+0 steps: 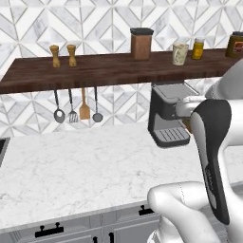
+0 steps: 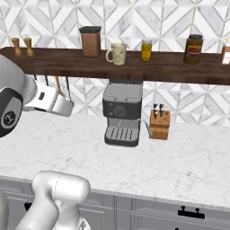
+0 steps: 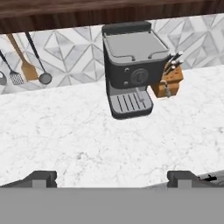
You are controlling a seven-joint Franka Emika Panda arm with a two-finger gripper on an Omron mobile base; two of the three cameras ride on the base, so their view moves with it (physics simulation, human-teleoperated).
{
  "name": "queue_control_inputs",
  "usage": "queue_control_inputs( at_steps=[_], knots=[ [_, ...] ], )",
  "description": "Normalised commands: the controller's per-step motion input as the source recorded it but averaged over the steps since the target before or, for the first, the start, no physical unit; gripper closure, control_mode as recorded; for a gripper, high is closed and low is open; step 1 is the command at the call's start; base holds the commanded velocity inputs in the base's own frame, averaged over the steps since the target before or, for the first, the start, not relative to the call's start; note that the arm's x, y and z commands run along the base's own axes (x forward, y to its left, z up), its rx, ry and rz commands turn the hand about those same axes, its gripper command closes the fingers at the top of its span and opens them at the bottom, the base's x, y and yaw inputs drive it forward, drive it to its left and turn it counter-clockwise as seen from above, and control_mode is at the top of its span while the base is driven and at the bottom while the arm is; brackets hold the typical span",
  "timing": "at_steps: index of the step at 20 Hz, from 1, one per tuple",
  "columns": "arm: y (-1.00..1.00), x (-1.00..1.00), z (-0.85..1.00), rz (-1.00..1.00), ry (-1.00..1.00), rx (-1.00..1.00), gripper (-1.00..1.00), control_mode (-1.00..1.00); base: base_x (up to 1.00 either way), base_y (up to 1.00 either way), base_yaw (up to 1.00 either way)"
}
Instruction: Gather all objects into one cabinet and sort the glasses and bowls to opposite sides.
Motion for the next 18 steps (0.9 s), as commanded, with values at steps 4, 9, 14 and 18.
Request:
queue_control_inputs(
  at_steps=[4, 9, 14, 18],
  knots=[
    [-0.05, 0.05, 0.64, -0.19, -0.14, 0.0, -1.0, -1.0, 0.0, 0.0, 0.0],
    [-0.12, 0.05, 0.67, -0.14, -0.19, 0.0, -1.0, -1.0, 0.0, 0.0, 0.0],
    [-0.01, 0.05, 0.2, -0.02, -0.22, 0.0, -1.0, -1.0, 0.0, 0.0, 0.0],
    [0.01, 0.1, 0.16, 0.0, -0.28, 0.0, -1.0, -1.0, 0.0, 0.0, 0.0]
  ],
)
